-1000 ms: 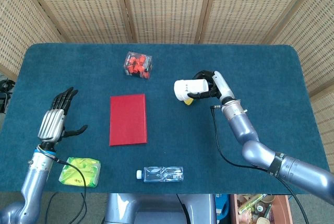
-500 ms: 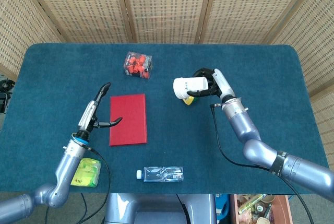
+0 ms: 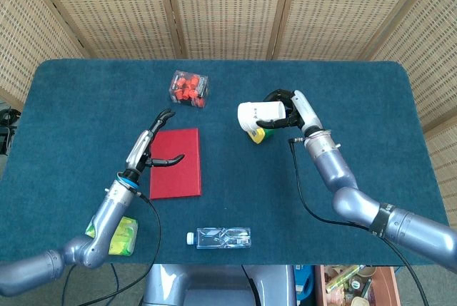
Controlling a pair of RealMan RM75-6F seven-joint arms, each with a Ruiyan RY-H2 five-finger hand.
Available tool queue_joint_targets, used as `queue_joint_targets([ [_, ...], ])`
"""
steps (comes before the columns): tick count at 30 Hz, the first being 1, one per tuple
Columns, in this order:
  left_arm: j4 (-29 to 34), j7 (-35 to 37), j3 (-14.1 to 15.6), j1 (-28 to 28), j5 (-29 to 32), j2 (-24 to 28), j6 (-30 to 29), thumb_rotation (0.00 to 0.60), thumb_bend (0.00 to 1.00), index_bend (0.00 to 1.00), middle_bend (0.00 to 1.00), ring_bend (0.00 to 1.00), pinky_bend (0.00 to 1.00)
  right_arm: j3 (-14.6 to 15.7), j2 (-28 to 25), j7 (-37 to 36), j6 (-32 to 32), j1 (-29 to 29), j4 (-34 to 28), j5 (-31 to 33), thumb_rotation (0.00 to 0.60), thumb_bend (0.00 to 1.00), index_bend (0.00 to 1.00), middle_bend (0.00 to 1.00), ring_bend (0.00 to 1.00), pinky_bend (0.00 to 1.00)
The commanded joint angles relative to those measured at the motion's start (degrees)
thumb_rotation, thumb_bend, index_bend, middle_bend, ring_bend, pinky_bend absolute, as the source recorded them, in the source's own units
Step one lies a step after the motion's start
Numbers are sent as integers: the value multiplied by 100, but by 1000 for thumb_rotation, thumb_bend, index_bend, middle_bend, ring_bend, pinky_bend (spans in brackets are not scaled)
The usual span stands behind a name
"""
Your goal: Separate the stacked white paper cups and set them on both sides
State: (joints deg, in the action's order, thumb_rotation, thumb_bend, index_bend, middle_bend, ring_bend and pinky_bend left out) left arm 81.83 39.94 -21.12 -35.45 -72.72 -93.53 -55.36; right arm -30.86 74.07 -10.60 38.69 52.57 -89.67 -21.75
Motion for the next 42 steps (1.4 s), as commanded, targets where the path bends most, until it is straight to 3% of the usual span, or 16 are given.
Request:
queue_joint_targets([
  [1, -94, 67, -27, -93, 33, -72, 78, 600, 230, 155, 0, 0, 0, 59, 65, -42, 39, 5, 2, -72, 600, 115, 776, 617, 495, 739],
  [8, -608, 1151, -191, -375, 92, -530, 397, 600, 230, 232, 0, 0, 0, 154, 264, -137, -99, 127, 368, -91, 600, 115, 777, 617, 495, 739],
  [15, -1052, 1647, -177, -565, -75, -853, 401, 600, 229, 274, 0, 0, 0, 178, 257, -230, -71, 90, 353, -213, 600, 115, 776, 617, 495, 739],
  [42, -1433, 1756, -420, -1107, 185, -1527, 396, 600, 229, 415, 0, 0, 0, 297, -48, -407, 53, -72, -128, -468, 600, 115, 776, 617, 495, 739],
])
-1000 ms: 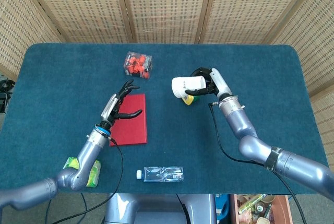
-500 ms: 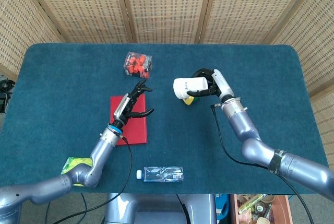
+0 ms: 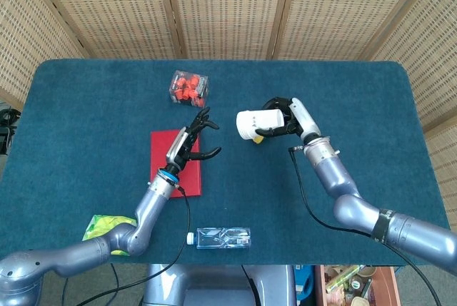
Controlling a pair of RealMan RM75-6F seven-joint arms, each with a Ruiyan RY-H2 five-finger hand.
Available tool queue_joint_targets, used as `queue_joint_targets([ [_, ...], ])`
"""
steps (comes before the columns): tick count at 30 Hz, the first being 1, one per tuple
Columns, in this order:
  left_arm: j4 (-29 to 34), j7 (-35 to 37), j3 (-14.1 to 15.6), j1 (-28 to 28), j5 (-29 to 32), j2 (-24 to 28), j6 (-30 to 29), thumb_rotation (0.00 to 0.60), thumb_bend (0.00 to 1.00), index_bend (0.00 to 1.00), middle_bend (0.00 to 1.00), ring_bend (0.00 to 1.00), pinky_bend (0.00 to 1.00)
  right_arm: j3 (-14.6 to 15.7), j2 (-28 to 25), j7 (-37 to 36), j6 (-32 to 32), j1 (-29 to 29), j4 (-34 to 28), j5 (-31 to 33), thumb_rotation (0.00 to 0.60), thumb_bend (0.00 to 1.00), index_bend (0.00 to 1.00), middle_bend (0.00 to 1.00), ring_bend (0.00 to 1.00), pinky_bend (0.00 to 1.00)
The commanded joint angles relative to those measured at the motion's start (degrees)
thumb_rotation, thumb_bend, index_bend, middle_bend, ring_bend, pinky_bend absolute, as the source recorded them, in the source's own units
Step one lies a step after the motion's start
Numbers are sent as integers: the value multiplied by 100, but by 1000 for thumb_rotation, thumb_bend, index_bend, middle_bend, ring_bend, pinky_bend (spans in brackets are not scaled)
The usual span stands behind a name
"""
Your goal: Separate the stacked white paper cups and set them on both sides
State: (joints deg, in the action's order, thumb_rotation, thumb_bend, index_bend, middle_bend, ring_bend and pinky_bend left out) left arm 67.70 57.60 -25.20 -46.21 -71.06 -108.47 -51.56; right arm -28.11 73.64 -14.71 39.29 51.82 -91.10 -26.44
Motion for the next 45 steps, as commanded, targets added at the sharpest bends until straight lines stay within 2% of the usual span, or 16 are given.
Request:
queue_joint_targets([
  [1, -30, -13, -20, -45, 26, -53, 17, 600, 229, 419, 0, 0, 0, 32, -7, 3, -11, 4, 13, 8, 600, 115, 776, 617, 495, 739],
  [25, -437, -169, -257, -538, 72, -513, 25, 600, 229, 453, 0, 0, 0, 88, -137, -94, -16, -40, -126, -57, 600, 115, 777, 617, 495, 739],
  [35, -624, -234, -329, -670, 135, -702, -21, 600, 290, 478, 0, 0, 0, 87, -163, -211, -108, -90, -94, -170, 600, 115, 776, 616, 495, 739],
  [45, -752, -240, -409, -814, 186, -866, 0, 600, 295, 483, 0, 0, 0, 116, -204, -243, -96, -108, -138, -211, 600, 115, 776, 616, 495, 739],
])
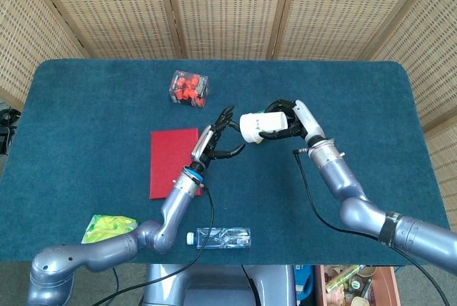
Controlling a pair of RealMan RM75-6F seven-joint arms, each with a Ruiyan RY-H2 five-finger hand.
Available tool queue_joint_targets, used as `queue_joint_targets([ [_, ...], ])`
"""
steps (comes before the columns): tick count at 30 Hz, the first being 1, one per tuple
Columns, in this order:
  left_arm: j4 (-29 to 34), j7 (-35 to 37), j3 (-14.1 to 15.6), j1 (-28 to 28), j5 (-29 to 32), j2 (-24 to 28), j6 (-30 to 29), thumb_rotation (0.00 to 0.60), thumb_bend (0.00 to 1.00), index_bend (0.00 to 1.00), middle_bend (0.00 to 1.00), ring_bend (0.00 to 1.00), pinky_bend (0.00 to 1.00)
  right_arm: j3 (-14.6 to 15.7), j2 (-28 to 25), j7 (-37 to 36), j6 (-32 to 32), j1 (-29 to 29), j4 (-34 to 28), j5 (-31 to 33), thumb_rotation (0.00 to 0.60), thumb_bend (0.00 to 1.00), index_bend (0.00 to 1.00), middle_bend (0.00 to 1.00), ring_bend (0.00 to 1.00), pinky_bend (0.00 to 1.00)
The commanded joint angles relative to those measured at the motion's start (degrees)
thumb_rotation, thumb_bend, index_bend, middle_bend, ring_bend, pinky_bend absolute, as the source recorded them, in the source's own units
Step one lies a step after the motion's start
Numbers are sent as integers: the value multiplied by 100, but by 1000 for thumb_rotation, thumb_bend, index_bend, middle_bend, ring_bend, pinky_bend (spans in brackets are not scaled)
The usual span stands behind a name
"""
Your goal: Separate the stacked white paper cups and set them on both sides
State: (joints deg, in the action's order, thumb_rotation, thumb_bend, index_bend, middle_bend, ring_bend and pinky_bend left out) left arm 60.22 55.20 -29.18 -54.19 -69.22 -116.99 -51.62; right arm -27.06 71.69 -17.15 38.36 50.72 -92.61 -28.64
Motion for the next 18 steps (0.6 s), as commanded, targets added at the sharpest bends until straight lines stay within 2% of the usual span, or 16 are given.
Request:
queue_joint_targets([
  [1, -4, 1, -15, -24, 0, -19, 3, 600, 296, 483, 0, 0, 0, 16, -12, 3, -5, 4, 13, 15, 600, 115, 777, 616, 495, 739],
  [9, 49, -85, -72, -117, -32, -59, -78, 600, 361, 501, 0, 0, 0, 50, -74, 14, -21, 25, -33, 105, 600, 115, 776, 616, 495, 739],
  [18, 5, -142, -96, -189, 13, -132, -67, 600, 391, 509, 0, 0, 0, 54, -95, -38, -34, -2, -75, 1, 600, 115, 777, 616, 495, 739],
])
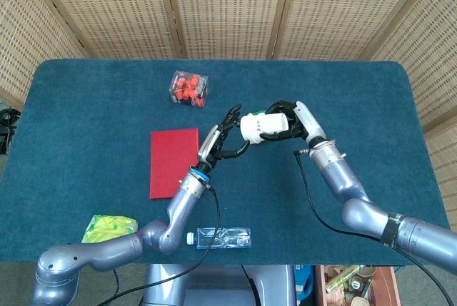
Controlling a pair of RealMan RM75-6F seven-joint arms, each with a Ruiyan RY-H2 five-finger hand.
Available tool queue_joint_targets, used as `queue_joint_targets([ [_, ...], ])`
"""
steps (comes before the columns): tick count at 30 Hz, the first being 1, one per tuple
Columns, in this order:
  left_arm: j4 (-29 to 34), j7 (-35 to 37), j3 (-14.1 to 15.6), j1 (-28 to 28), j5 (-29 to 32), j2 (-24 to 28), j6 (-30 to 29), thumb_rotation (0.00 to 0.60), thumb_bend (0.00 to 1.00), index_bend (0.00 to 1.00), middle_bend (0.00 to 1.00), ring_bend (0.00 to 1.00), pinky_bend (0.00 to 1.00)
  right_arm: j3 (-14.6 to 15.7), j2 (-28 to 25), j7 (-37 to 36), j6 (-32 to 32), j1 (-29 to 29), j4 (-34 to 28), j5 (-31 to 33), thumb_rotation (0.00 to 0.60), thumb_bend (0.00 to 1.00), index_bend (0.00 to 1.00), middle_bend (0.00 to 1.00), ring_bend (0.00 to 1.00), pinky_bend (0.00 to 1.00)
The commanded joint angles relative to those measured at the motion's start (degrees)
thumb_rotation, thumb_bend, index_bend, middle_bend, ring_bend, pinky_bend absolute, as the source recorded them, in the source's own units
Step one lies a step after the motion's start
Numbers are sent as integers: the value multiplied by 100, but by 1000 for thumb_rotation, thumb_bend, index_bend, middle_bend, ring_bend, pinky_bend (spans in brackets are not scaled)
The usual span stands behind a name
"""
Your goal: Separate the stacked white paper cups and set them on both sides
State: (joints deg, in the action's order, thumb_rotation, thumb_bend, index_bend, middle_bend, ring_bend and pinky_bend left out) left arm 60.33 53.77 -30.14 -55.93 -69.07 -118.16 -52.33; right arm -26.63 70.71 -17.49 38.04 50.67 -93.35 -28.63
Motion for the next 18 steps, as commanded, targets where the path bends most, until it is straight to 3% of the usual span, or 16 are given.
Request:
queue_joint_targets([
  [1, -8, 3, 1, -20, -4, -24, 1, 600, 397, 511, 0, 0, 0, 11, -3, -9, -6, 4, -2, 5, 600, 115, 777, 616, 495, 739],
  [18, -43, -32, -25, -85, 40, -95, 22, 600, 423, 585, 0, 0, 0, 26, -90, -114, -1, -106, -99, -168, 600, 115, 776, 616, 495, 739],
])
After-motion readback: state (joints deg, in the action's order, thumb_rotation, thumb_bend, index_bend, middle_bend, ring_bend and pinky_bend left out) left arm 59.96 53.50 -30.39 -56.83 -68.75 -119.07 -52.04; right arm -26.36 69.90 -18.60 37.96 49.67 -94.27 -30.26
